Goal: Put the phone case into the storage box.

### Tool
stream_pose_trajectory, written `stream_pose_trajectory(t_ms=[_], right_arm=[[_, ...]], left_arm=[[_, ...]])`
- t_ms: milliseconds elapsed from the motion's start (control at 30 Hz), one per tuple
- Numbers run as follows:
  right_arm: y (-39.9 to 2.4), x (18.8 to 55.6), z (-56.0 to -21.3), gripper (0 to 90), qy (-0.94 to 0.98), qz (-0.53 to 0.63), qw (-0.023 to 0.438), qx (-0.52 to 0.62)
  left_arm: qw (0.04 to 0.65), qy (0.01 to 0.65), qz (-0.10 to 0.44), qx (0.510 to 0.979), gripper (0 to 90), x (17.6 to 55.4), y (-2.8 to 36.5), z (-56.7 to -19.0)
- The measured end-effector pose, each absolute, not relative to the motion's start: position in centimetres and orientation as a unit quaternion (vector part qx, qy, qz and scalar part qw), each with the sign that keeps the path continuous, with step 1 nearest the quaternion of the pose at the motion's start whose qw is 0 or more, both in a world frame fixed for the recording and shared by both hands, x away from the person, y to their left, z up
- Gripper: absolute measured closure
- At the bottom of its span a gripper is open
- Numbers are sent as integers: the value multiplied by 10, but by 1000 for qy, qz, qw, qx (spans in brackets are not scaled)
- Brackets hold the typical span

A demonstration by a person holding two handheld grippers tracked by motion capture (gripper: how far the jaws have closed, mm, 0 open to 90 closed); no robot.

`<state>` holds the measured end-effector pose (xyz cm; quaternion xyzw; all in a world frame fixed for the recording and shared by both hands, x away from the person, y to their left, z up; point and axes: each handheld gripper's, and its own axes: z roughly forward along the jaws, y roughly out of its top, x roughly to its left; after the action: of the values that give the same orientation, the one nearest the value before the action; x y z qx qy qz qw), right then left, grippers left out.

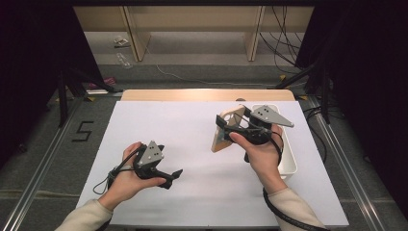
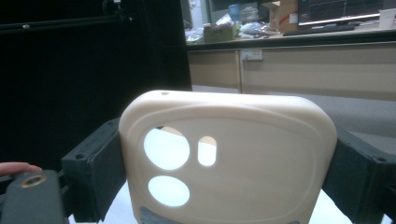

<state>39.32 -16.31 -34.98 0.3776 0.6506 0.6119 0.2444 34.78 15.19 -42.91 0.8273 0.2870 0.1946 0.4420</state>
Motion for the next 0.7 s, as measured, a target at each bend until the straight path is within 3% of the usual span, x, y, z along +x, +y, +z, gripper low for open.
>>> stream_pose_trajectory(t_ms=[700], right_arm=[[-184, 396, -339, 119, 634, 610, 265, 395]], left_arm=[[442, 290, 198, 825, 0, 343, 171, -434]])
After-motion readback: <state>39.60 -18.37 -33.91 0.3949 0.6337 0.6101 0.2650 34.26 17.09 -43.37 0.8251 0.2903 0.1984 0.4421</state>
